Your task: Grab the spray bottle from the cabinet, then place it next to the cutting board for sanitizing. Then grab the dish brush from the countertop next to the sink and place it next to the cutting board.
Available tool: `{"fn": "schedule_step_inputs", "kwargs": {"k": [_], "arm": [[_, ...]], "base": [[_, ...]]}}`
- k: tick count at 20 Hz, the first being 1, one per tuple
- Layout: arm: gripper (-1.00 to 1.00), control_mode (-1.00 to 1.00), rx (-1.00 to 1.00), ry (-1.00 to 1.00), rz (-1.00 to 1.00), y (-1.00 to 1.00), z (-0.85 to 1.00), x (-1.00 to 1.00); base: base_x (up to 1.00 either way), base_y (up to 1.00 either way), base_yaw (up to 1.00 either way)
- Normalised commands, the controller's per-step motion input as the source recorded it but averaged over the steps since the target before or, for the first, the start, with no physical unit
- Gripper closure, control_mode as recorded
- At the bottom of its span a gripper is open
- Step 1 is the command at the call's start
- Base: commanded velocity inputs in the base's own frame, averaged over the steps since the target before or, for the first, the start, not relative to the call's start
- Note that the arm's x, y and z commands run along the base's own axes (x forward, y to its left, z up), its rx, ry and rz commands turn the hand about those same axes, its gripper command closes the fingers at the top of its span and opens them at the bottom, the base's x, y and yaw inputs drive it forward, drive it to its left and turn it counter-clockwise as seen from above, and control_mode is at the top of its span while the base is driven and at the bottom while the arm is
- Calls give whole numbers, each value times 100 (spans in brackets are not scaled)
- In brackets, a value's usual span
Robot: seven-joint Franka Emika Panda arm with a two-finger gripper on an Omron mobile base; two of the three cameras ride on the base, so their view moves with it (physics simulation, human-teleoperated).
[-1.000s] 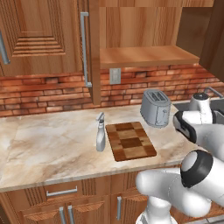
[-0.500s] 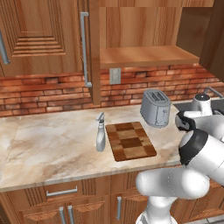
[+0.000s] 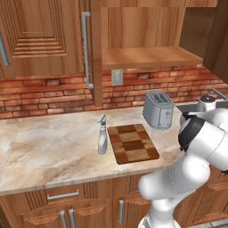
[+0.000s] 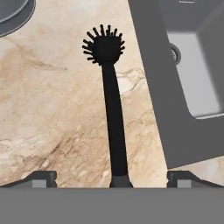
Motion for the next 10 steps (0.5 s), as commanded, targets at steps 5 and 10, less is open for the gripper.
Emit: {"fn": "schedule_step_inputs", "kwargs": {"k": [5, 10], "arm": [[-100, -100, 0, 3, 0, -3, -17, 12], [-100, -100, 0, 3, 0, -10, -20, 9]], "base": [[0, 0, 0], [0, 0, 0]]}}
